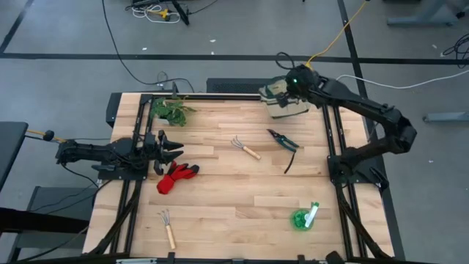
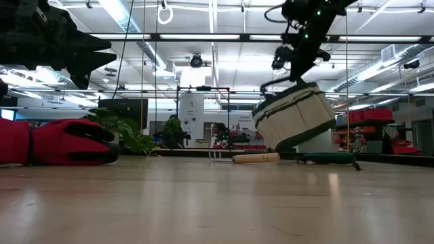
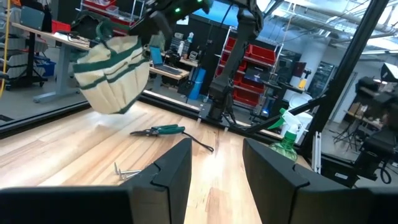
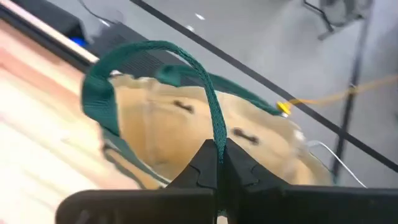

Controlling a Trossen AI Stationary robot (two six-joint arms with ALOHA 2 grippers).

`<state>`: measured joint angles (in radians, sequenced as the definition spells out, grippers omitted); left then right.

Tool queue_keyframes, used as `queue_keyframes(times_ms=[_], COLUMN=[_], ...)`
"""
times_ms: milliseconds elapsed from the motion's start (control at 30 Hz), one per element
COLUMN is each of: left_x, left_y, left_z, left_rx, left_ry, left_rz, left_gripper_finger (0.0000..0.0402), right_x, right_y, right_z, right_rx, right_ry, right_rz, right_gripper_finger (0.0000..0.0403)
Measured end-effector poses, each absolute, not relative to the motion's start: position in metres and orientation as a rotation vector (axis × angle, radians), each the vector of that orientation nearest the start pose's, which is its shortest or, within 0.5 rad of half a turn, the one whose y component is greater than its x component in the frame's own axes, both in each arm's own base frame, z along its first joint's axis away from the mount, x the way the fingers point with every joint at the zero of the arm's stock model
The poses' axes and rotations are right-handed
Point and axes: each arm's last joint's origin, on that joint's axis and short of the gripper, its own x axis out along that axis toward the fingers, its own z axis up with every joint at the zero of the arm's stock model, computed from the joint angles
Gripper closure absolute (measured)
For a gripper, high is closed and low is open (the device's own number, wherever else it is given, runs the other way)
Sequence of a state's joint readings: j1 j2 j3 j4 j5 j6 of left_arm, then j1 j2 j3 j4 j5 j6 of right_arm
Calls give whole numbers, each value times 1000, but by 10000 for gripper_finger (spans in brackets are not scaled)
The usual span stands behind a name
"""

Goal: Pick & Place Garden tools in Gardening bag
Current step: Prepare the green gardening bag

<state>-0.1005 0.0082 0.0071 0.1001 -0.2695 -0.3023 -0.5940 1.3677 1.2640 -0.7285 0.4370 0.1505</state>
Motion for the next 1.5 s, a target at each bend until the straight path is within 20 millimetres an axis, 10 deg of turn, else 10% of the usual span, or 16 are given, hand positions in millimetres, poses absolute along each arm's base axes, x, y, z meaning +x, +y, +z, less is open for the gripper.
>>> queue_keyframes(times_ms=[1200, 1500], left_x=[97, 96], left_y=[-2, -2], left_z=[175, 177], left_rx=[-326, -333], left_ry=[-124, -146], left_rz=[152, 148], left_gripper_finger=[250, 250], right_x=[286, 291], right_y=[4, 44], right_z=[373, 346], right_rx=[85, 84], right_ry=[336, 219], right_rz=[-383, -232], right_gripper_finger=[403, 403])
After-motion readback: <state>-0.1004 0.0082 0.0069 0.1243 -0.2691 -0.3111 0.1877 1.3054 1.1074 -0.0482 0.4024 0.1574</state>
